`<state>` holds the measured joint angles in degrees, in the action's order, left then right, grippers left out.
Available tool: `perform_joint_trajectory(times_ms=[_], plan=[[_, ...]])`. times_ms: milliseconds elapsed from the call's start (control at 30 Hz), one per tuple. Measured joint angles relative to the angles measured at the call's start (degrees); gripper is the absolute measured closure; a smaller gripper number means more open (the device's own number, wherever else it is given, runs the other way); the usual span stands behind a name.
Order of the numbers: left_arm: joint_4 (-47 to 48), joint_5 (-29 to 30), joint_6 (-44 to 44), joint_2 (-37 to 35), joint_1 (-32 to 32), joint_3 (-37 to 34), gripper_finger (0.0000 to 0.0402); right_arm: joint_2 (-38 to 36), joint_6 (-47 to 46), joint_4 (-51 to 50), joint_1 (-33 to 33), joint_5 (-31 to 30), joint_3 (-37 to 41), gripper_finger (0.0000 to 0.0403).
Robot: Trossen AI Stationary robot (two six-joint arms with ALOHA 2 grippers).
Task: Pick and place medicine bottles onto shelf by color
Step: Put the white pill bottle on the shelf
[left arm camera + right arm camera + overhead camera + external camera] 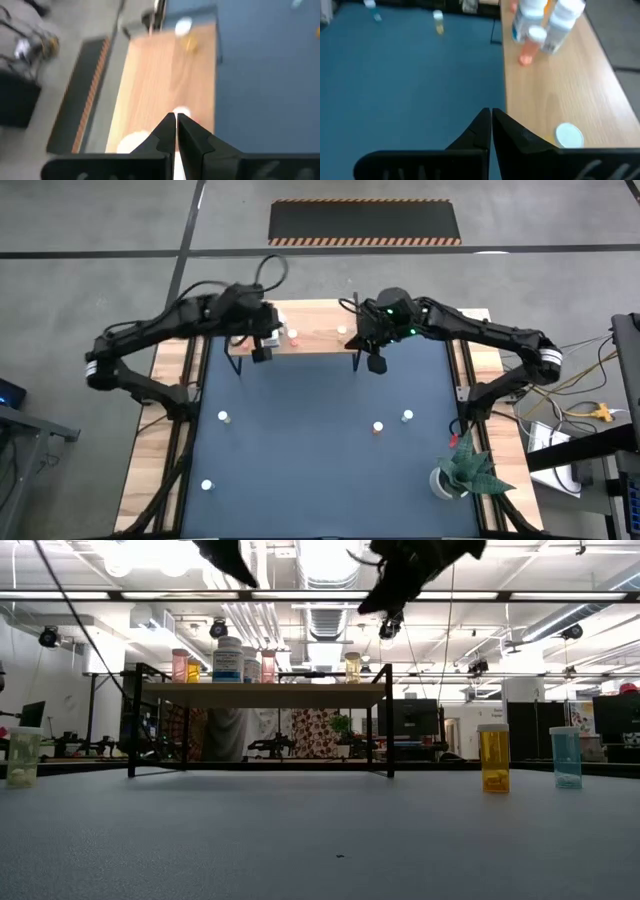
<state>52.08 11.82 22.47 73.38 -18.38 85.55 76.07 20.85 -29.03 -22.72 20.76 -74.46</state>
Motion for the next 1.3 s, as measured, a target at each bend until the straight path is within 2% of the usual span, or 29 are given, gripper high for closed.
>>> perform_joint_trajectory(times_ms=[200, 400, 667, 900, 1300], plan=[[10.4, -0.3, 4.4, 9.6, -6.9, 9.3, 0.0402, -4.6, -3.3, 7.7, 1.2, -0.2, 8.7, 0.0394], [11.7, -0.5, 6.0, 13.3, -11.4, 10.5, 0.0402, -8.2, -6.0, 13.3, 1.7, -0.1, 14.5, 0.0394], [11.3, -0.6, 5.1, 15.4, -14.2, 10.2, 0.0402, -10.9, -7.4, 16.6, 2.0, -0.3, 18.5, 0.0394], [10.8, -0.5, 4.2, 15.2, -14.2, 7.5, 0.0401, -11.1, -7.5, 18.5, 2.1, -0.3, 19.5, 0.0394], [12.2, 3.2, -4.2, 13.7, -14.3, 6.7, 0.0401, -11.1, -7.4, 19.1, 2.1, -0.3, 20.0, 0.0394]])
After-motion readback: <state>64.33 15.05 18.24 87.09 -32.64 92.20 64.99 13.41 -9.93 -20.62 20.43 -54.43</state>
